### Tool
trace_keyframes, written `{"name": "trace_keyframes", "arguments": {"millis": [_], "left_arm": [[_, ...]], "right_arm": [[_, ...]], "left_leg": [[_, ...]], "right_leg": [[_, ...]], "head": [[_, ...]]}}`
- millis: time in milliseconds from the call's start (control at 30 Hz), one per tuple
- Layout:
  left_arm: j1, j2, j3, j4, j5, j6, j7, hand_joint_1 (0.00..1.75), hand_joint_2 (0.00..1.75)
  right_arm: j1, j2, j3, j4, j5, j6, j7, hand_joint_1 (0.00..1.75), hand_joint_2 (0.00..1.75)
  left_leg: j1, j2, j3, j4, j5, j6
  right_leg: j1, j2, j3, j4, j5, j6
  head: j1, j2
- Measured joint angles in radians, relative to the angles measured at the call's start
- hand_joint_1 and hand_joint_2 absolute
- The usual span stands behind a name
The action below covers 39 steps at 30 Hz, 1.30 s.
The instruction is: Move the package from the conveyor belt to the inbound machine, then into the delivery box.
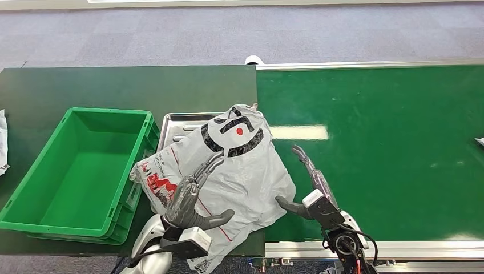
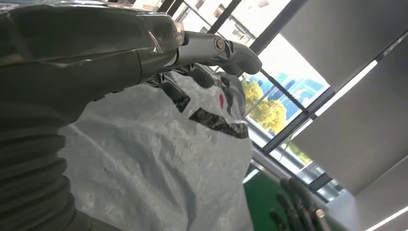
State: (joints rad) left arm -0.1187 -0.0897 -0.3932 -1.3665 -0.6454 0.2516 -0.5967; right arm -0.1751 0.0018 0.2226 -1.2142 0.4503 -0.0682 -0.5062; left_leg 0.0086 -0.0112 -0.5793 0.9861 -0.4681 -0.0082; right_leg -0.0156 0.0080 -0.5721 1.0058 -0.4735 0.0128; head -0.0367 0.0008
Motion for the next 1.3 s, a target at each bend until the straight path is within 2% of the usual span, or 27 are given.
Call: {"name": "trace_keyframes", "arguments": {"millis": [400,800,1133,1167,1300], "left_arm": [[-0.005,0.009,-0.044,0.087,-0.234,0.005,0.162,0.00,1.75],[-0.025,0.008,-0.027,0.145,-0.425,0.100,0.335,0.00,1.75],[-0.032,0.001,-0.007,0.174,-0.473,0.109,0.377,0.01,1.75],[-0.032,-0.001,-0.005,0.177,-0.473,0.100,0.378,0.10,1.75],[-0.033,-0.007,0.005,0.187,-0.453,0.059,0.379,1.51,1.75]], "right_arm": [[0.001,0.000,-0.003,-0.001,0.021,0.011,0.005,0.00,1.75],[0.028,0.000,-0.022,-0.027,0.037,0.027,0.013,0.00,1.75],[0.034,0.001,-0.023,-0.034,0.045,0.033,0.016,0.00,1.75],[0.034,0.001,-0.023,-0.034,0.046,0.034,0.016,0.00,1.75],[0.033,0.001,-0.023,-0.034,0.051,0.036,0.019,0.00,1.75]], "left_leg": [[0.000,0.000,0.000,0.000,0.000,0.000],[0.000,0.000,0.000,0.000,0.000,0.000],[0.000,0.000,0.000,0.000,0.000,0.000],[0.000,0.000,0.000,0.000,0.000,0.000],[0.000,0.000,0.000,0.000,0.000,0.000]], "right_leg": [[0.000,0.000,0.000,0.000,0.000,0.000],[0.000,0.000,0.000,0.000,0.000,0.000],[0.000,0.000,0.000,0.000,0.000,0.000],[0.000,0.000,0.000,0.000,0.000,0.000],[0.000,0.000,0.000,0.000,0.000,0.000]], "head": [[0.000,0.000],[0.000,0.000],[0.000,0.000],[0.000,0.000],[0.000,0.000]]}}
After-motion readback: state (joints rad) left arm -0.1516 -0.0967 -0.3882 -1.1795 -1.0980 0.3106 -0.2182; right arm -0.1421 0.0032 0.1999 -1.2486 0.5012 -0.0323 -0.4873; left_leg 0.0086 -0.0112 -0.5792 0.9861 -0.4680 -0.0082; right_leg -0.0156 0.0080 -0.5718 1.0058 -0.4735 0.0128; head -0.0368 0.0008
